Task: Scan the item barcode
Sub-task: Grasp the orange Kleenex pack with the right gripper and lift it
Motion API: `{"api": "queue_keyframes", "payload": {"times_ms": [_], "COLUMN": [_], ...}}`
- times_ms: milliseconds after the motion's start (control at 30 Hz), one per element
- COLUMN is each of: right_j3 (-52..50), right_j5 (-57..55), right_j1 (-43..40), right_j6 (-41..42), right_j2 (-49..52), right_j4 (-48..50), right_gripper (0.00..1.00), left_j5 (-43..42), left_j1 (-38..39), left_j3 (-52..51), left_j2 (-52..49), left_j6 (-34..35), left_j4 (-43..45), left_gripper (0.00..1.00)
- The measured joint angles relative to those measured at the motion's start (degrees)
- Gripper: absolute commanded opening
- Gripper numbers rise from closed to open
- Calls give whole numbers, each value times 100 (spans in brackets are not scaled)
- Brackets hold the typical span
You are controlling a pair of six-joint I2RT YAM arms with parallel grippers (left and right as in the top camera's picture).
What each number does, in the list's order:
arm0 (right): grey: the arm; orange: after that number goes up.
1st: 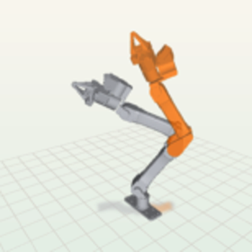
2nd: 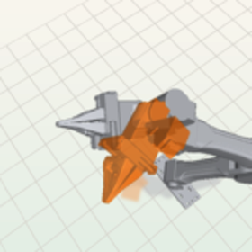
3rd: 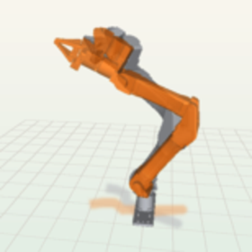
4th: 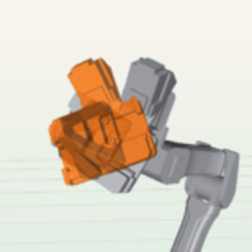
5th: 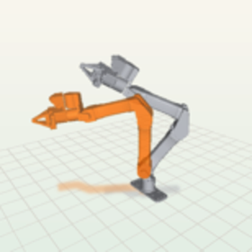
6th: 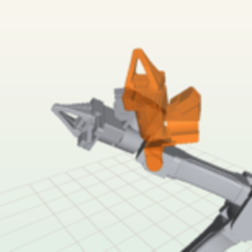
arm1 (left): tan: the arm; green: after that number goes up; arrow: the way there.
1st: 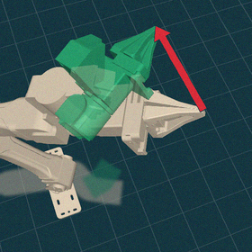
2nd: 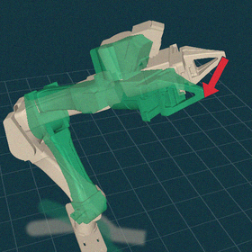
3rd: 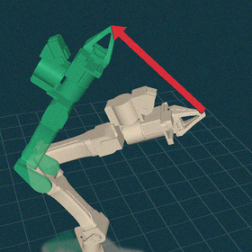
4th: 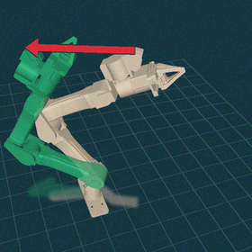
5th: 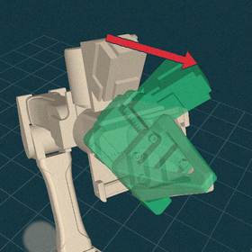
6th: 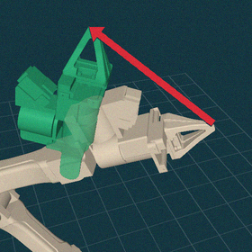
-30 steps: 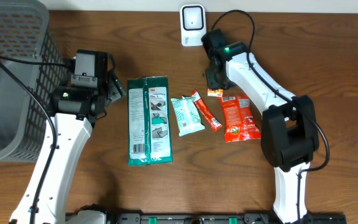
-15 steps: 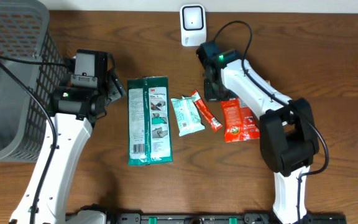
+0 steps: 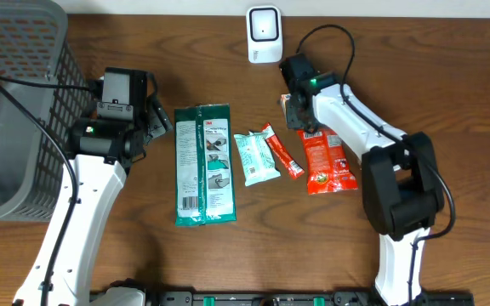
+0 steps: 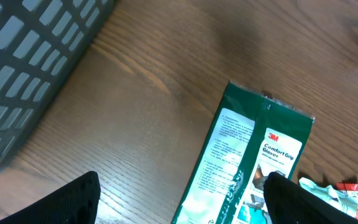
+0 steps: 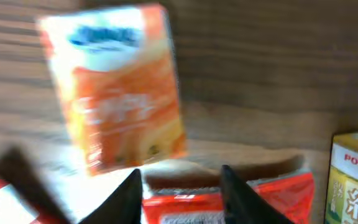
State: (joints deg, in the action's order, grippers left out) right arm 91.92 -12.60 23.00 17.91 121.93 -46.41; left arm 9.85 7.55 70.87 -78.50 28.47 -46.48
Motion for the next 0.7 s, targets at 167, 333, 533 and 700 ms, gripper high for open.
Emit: {"api": "queue_keyframes", "payload": {"times_ms": [167,333,533,700], "right_j3": [190,210,210,210], "right_j5": [435,92,-439,-680], "right_j1": [155,483,616,612], "right_j6": [-372,-503,-540,-557], "right_j2": [-382,-299,63,223], "right_j4": [76,258,435,774], "right_gripper": [39,36,30,29], "left_j5": [0,0,2,2], "left_j1": [0,0,0,0], "left_j3": [0,0,0,0], "left_j2": [0,0,0,0], "left_j6": [0,133,225,284], "left_j4": [13,33,42,42], "left_gripper": [85,84,85,85]}}
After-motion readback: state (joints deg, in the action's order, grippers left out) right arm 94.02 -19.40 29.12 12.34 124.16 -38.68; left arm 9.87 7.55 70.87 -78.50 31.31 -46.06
